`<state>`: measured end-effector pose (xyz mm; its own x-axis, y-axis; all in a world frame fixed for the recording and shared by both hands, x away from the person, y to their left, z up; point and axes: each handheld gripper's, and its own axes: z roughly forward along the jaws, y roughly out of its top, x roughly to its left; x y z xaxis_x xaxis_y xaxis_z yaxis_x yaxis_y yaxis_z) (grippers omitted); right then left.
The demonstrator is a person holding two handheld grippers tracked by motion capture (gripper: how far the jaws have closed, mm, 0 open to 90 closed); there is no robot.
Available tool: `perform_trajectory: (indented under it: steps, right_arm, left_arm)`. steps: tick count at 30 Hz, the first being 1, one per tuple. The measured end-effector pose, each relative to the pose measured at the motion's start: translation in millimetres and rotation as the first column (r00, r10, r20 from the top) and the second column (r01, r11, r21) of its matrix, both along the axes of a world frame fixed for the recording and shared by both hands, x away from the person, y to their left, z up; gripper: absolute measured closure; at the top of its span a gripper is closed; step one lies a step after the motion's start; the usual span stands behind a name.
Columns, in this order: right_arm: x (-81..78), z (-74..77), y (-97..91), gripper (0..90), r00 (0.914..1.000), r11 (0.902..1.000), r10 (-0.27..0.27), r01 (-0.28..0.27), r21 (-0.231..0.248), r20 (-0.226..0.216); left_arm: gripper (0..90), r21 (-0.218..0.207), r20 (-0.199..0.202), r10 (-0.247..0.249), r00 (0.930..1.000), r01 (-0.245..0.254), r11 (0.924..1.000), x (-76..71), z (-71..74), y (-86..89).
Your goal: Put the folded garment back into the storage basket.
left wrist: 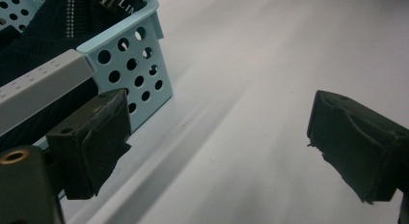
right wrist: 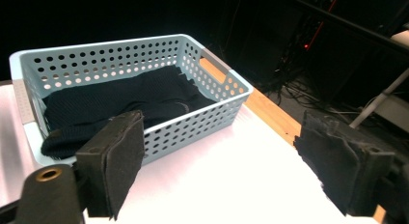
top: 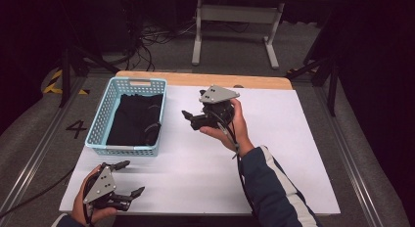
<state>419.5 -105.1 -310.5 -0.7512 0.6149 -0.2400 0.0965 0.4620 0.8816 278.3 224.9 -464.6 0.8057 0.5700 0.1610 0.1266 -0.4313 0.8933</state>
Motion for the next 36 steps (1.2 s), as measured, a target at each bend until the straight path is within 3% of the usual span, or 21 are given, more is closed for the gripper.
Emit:
perform_trajectory:
  steps: [20, 28, 36]
  right_arm:
    - [-19.6, 2.7, -36.6, 15.8, 0.9989, 0.9994, -0.022, 0.023, -0.025, 0.042]
    - [-28.1, 0.6, -43.5, 15.3, 0.9969, 0.9979, -0.026, 0.03, -0.057, 0.074]
    - [-34.9, -2.5, -49.7, 14.8, 0.9967, 0.9968, -0.024, 0.03, -0.073, 0.078]
  left_arm:
    - [8.9, 0.001, 0.002, 0.0, 1.0, 0.0, 1.0, -0.4, 0.2, -0.2]
    - [8.9, 0.002, 0.002, 0.001, 1.0, -0.001, 1.0, -0.5, 0.1, -0.4]
    - [8.8, 0.006, 0.001, 0.001, 1.0, -0.001, 1.0, -0.4, 0.0, -0.6]
